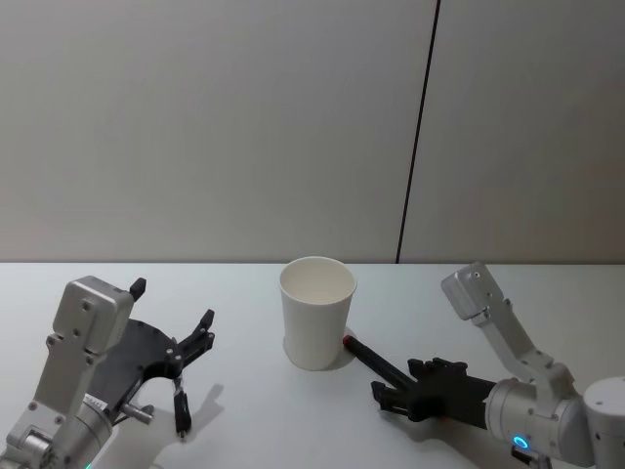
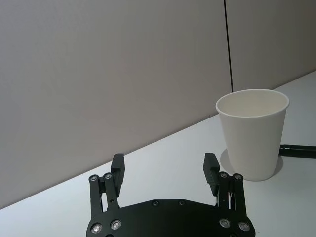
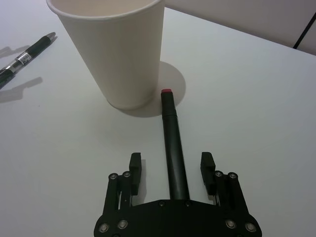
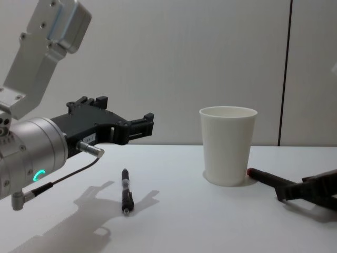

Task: Place the pen into the pen holder.

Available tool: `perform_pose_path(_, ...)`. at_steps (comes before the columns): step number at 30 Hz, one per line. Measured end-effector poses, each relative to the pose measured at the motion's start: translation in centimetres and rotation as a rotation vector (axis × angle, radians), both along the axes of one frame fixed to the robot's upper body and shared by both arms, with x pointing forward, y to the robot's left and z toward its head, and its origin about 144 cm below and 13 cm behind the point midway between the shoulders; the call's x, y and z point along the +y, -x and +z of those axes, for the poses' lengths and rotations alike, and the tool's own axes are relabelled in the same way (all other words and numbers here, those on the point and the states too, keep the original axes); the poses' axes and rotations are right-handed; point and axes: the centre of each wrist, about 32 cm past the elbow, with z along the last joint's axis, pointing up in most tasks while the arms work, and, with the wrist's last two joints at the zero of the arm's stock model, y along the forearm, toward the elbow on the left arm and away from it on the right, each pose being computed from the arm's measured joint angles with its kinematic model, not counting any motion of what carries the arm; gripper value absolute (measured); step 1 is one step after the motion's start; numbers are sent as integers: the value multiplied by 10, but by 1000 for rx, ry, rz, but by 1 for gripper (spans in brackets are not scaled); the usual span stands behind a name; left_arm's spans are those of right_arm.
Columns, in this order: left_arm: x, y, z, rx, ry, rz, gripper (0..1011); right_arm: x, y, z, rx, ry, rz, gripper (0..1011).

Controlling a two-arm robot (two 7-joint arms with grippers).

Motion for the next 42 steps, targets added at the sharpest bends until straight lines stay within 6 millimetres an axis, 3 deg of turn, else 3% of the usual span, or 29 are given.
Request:
perform_pose_path(18,0,0,0,0,0,0,1003,1,0,-1,5,-2,0,216)
perform_pose_path(42,0,0,0,0,0,0,1003,-3,1,-2,-11,-70,-19,193)
